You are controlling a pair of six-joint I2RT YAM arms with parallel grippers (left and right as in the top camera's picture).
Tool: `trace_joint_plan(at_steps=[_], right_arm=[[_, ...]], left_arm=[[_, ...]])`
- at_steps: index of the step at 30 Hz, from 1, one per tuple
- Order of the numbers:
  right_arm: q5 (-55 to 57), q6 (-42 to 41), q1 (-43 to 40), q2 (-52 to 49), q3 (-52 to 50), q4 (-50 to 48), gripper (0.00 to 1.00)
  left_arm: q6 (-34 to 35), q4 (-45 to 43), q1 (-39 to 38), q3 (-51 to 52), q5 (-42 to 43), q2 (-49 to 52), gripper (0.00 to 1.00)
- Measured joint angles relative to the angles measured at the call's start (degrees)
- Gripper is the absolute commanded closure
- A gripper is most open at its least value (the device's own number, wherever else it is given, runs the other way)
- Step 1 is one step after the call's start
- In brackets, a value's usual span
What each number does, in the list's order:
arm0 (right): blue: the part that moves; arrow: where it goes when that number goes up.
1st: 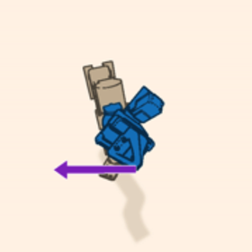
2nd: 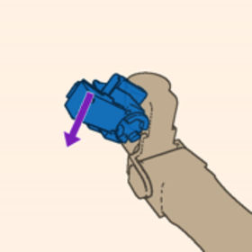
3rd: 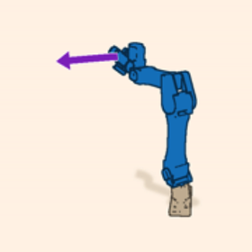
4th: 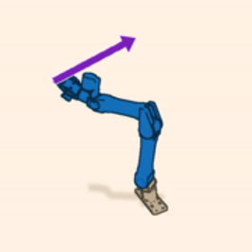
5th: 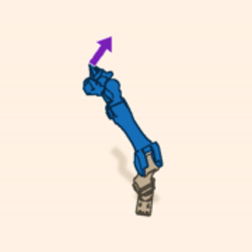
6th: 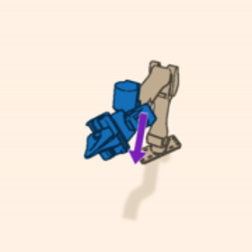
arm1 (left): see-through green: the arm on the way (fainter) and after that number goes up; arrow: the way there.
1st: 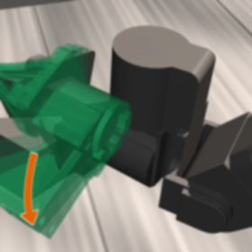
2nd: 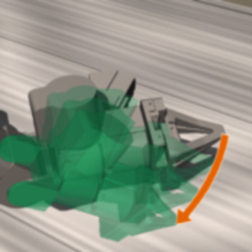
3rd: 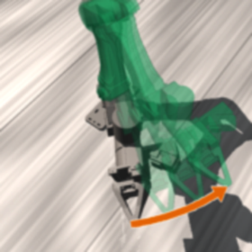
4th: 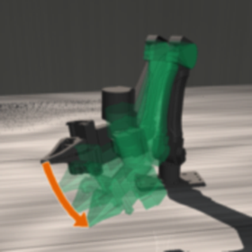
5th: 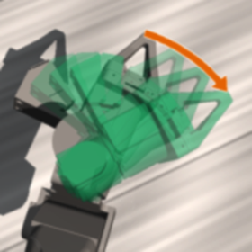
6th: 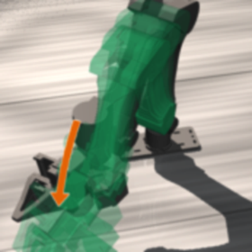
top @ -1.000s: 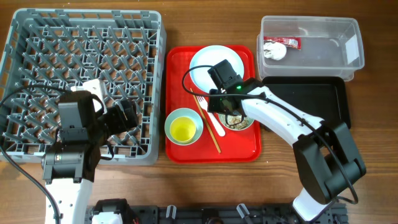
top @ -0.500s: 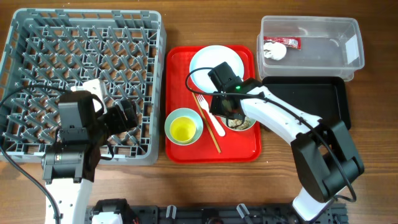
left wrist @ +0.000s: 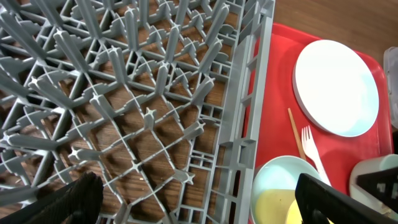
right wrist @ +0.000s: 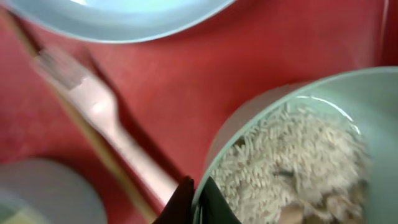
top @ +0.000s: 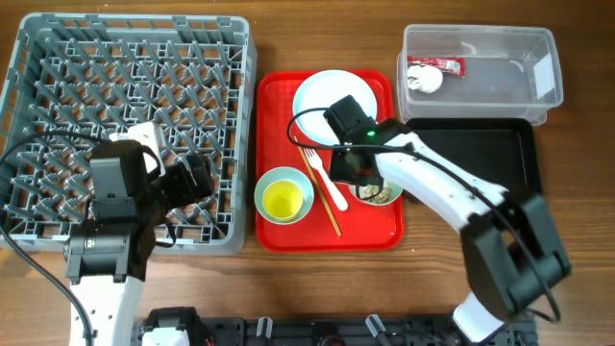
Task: Sort waste into correct bins and load items into the dishwasher rack
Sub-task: 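Tip the green bowl over the black tray to dump the rice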
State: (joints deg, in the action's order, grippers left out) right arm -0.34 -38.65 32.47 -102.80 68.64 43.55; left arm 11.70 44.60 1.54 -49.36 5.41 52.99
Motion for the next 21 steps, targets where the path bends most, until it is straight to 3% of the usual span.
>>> trace_joint_plan(at_steps=[5,9,21], right_arm=[[-1.77,2.80,-1.75,10.97,1.40,1.01,0.96],[-5.29,4.48,-7.85,18.16,2.03,2.34,0.96],[-34.69,20.70,-39.50,12.20,-0.11,4.04,0.96]], left_arm=[[0.00,0.00,0.00,0.00,0.00,0.00,0.00],[0.00,0.00,0.00,0.00,0.00,0.00,0.00],[0.00,0.00,0.00,0.00,0.00,0.00,0.00]])
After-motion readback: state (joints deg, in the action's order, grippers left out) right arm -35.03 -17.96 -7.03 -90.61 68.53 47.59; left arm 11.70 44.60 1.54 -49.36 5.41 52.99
